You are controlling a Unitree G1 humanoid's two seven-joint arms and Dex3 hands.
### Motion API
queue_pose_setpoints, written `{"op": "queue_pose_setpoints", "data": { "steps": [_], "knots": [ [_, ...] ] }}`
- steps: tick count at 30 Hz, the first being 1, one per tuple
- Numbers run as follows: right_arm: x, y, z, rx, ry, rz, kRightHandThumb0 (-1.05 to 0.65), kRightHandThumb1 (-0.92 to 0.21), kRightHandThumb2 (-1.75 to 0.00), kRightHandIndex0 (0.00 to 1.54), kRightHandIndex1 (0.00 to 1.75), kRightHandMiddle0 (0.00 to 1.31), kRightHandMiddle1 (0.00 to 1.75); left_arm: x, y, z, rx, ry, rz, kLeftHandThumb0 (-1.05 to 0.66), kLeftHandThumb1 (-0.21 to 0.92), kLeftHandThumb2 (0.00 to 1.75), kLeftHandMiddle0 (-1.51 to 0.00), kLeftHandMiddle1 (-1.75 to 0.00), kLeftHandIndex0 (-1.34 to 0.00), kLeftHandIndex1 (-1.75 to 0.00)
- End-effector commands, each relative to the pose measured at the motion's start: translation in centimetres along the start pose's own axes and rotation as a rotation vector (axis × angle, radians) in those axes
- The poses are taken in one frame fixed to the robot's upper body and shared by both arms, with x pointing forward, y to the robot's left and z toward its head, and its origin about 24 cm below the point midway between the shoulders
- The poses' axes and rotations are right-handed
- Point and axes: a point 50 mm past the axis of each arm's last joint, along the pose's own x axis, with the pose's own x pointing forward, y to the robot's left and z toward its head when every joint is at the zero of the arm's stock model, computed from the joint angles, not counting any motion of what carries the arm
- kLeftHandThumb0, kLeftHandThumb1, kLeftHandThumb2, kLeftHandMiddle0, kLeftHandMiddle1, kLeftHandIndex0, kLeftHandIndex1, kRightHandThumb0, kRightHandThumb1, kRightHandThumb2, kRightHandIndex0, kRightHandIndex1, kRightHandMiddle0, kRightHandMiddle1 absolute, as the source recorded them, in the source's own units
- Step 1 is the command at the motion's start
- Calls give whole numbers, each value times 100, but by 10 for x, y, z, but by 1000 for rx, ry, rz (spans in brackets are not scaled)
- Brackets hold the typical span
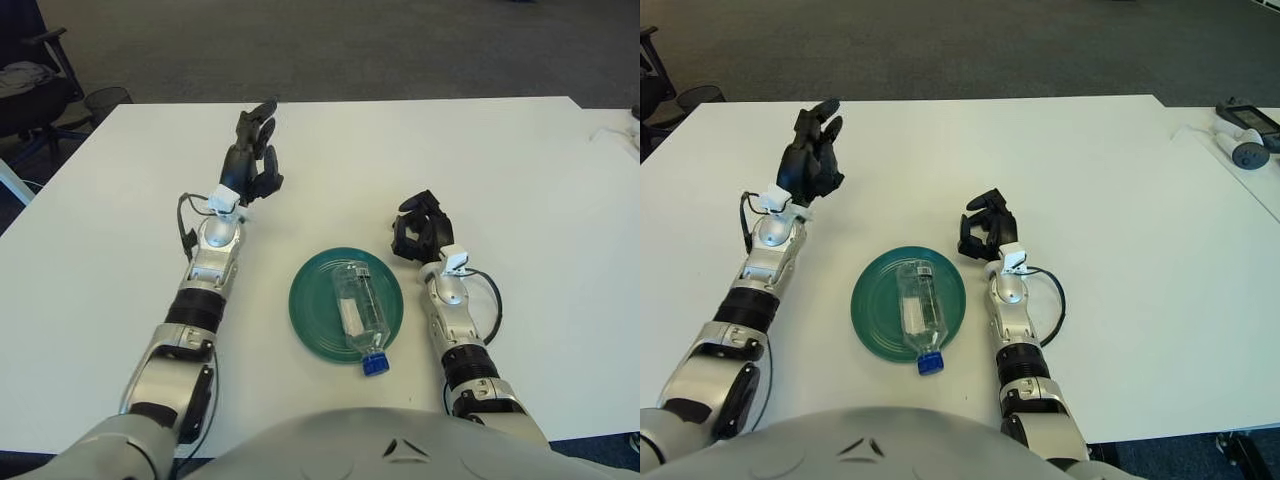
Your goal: Put the bottle into the plate.
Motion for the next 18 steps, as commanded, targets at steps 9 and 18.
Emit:
{"op": "queue_pose_setpoints", "data": {
  "steps": [9,18],
  "knots": [
    [-23,-7,-32,0,167,-33,-1,-37,-127,47,175,45,174,-27,17,-55,-180,271,325,-58,85,78,-46,-154,-30,-171],
    [-24,-8,-31,-7,164,-27,0,-36,-127,47,175,46,174,-43,1,-64,-150,312,365,-42,54,103,-72,-174,-44,-174]
  ]
}}
